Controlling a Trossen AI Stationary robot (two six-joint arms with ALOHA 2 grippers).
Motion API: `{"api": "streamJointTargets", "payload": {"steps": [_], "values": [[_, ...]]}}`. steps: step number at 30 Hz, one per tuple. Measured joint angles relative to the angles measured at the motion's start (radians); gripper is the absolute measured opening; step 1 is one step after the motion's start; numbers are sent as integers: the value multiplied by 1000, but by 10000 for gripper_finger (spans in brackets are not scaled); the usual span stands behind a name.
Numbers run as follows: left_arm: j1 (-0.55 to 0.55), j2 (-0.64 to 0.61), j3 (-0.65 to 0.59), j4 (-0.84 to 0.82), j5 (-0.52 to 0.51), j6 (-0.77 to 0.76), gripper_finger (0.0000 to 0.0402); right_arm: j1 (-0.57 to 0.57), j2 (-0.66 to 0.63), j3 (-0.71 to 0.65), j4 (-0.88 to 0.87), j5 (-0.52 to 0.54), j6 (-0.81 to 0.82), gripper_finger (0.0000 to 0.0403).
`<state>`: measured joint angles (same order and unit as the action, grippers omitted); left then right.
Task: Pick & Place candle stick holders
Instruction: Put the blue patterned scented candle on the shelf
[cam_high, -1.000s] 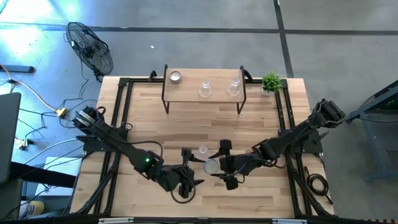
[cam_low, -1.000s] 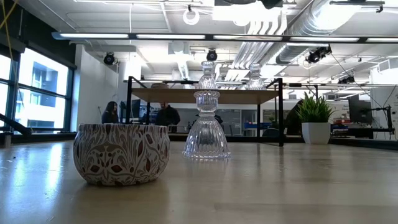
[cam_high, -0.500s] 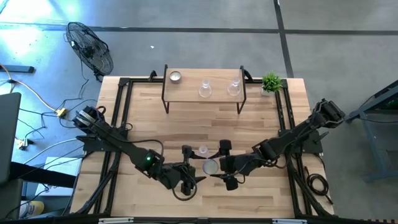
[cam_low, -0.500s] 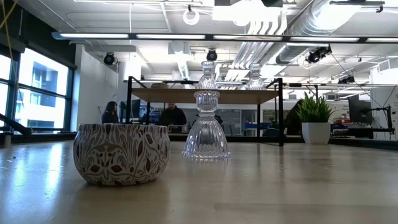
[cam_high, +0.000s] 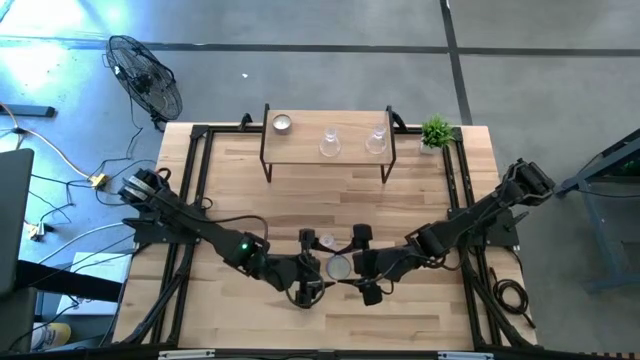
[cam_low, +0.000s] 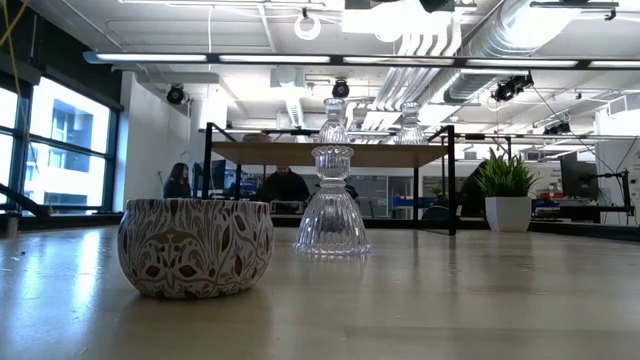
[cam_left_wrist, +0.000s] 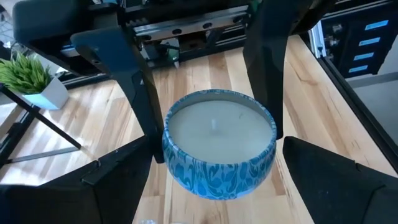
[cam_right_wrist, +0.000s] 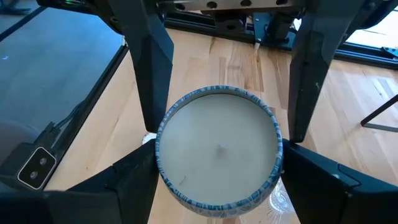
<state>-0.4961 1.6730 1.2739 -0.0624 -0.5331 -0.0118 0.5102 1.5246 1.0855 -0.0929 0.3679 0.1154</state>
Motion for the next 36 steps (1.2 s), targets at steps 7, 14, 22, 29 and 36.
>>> {"api": "streamJointTargets", "payload": {"steps": [7,14,22,29,36], "values": [[0,0,0,-1,0,4,355,0,0,0,1,0,-8,282],[0,8,0,-8,-5,16,355,0,1,0,-1,-1,-11,282],[0,9,0,-4,-22,30,355,0,1,0,1,-4,-11,282],[6,17,0,5,-17,33,354,0,1,0,5,-9,-11,282],[12,33,0,10,-12,34,305,0,1,-3,-15,-11,-8,282]]}}
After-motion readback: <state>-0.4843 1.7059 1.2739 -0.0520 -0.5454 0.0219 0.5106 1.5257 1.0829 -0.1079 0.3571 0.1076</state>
